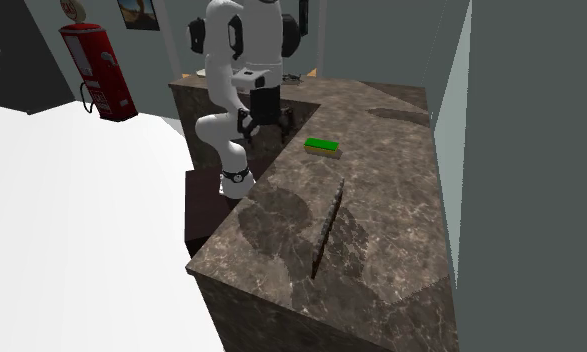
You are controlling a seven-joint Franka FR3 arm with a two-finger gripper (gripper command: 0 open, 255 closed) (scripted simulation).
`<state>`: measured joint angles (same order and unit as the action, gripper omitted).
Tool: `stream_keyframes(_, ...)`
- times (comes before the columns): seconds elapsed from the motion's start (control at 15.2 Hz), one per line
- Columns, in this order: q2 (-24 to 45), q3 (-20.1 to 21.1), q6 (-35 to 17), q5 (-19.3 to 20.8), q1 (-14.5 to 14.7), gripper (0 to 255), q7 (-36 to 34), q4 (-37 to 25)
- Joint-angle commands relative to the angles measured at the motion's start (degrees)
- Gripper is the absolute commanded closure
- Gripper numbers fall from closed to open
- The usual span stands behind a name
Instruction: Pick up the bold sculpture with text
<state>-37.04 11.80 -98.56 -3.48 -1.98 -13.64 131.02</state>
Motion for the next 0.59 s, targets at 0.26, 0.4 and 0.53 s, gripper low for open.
stream_keyframes(0.26, 10.3, 6.6, -7.5, -2.0, -2.4, 0, -14.7, -3.8)
stream_keyframes(0.4, 14.3, 8.6, -9.8, -1.8, -3.2, 0, -19.6, -5.7)
stream_keyframes(0.53, 18.4, 10.5, -11.9, -1.2, -4.1, 0, -24.6, -8.0)
